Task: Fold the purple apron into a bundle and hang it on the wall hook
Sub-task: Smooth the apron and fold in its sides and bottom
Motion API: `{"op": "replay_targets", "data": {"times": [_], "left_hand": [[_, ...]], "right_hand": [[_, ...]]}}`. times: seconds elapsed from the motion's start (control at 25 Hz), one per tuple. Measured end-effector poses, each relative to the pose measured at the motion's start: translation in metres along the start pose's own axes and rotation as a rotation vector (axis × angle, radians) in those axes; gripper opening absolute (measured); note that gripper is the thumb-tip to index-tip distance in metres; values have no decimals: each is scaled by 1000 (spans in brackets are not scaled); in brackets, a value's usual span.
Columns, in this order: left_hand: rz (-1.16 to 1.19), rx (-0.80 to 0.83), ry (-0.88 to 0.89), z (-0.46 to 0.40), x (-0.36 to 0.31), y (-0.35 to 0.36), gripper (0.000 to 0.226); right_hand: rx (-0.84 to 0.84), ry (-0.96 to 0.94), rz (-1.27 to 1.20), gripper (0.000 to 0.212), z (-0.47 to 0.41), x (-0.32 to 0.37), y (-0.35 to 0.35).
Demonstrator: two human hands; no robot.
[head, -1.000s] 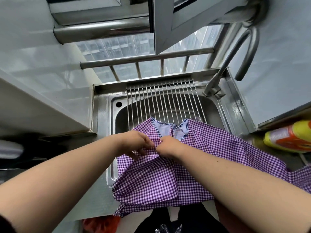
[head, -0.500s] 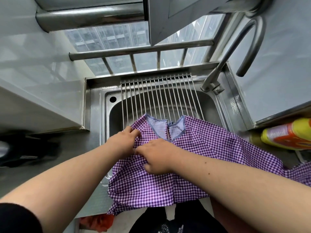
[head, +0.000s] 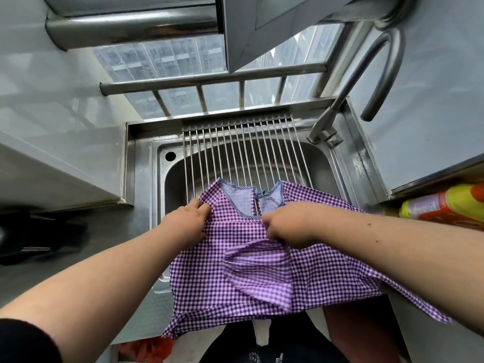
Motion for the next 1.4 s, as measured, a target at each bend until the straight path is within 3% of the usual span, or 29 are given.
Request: {"op": "replay_targets", "data": {"times": [0.16, 0.32, 0.36, 0.4, 0.48, 0.52, 0.64, 0.72, 0.84, 0.92, 1.0, 1.08, 1.16, 1.32, 1.4], "left_hand": [[-21, 9, 0, -3, -1, 0, 46], [-43, 24, 1, -4, -1, -1, 36], [-50, 26, 2, -4, -1, 0, 35], [-54, 24, 3, -4, -1, 1, 34], [-55, 9, 5, -4, -1, 3, 30], [-52, 2, 1, -4, -1, 4, 28], [-48, -2, -4, -3, 0, 4, 26], [-51, -2, 1, -2, -1, 3, 28], [-59, -5, 0, 0, -1, 1, 29], [-87, -10, 2, 2, -3, 0, 30], [-121, -22, 8, 3, -5, -2, 32], [-138, -28, 7, 2, -6, -3, 33], [-129, -41, -13, 2, -4, -2, 40], [58, -87, -212, 3, 13, 0, 88], [163, -48, -327, 3, 24, 3, 99]], "right_hand": [[270, 171, 55, 40, 33, -31, 20], [391, 383, -510, 90, 31, -41, 30], [352, 366, -647, 86, 30, -40, 29], [264, 318, -709, 68, 30, -38, 27], [2, 267, -704, 29, 28, -34, 26], [-91, 262, -723, 20, 27, -34, 28], [-89, 249, -898, 22, 21, -26, 37], [-9, 228, -864, 31, 17, -21, 44], [18, 172, -686, 16, 17, -28, 45], [57, 90, -328, 15, 25, -36, 44], [197, 37, 67, 15, 36, -41, 44], [290, 125, 198, 22, 47, -52, 44], [218, 272, 162, 32, 52, -65, 40], [-172, 660, -139, 52, 47, -89, 58], [-152, 840, -337, 72, 42, -91, 75]]}}
Point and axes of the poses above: each hand's wrist, its own z-axis away from the middle knuckle, its own y-axis out of the palm, x = y × z, the point moved 2 cm from there along -z, towards the middle knuckle, and after that the axes turned 6 degrees about z, right-handed, at the moved point
